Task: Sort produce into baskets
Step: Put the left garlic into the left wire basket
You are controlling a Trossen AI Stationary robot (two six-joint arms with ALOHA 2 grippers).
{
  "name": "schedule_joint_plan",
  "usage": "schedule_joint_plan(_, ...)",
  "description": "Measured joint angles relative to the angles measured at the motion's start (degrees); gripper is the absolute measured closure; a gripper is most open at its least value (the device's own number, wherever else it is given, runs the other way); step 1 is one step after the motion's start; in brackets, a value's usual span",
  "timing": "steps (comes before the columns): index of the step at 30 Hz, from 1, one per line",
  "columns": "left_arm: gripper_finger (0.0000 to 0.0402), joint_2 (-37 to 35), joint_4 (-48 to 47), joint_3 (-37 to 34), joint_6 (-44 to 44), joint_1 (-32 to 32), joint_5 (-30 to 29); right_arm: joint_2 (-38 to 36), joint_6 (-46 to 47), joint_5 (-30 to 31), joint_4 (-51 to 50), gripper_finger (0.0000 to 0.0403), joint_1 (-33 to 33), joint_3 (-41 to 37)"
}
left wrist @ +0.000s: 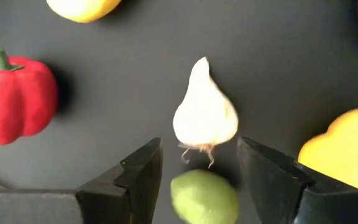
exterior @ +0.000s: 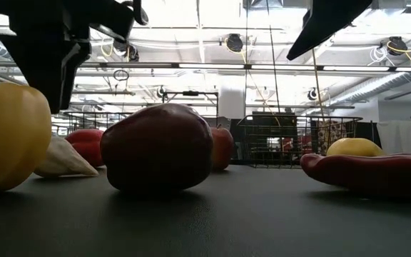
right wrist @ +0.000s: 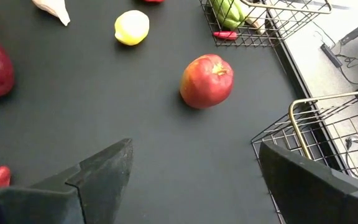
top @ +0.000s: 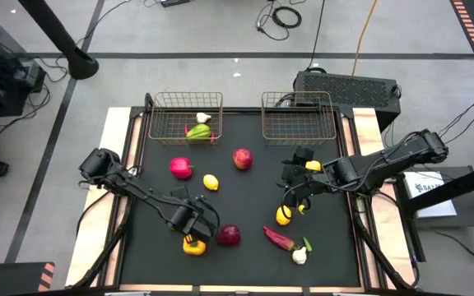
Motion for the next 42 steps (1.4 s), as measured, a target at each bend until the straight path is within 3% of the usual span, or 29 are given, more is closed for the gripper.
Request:
schedule_joint_plan(22, 0.0189, -0.04, 1.21, -6.19, 4.74, 3.08, -0.34, -0.02, -0.01, 0.0, -0.07, 0.0064, 0.04, 0.02)
schedule_joint_plan(33, 0.0189, -0.23, -12.76, -4.15, 4.42, 5.43, -6.12, -0.02, -0.14, 0.0, -0.2, 0.0064, 0.04, 0.02)
schedule_joint_plan(42, 0.0189, -3.57, -4.25, -3.02, 8.86, 4.87, -4.56, -0.02, -0.2, 0.01, -0.24, 0.0064, 0.04, 0.02)
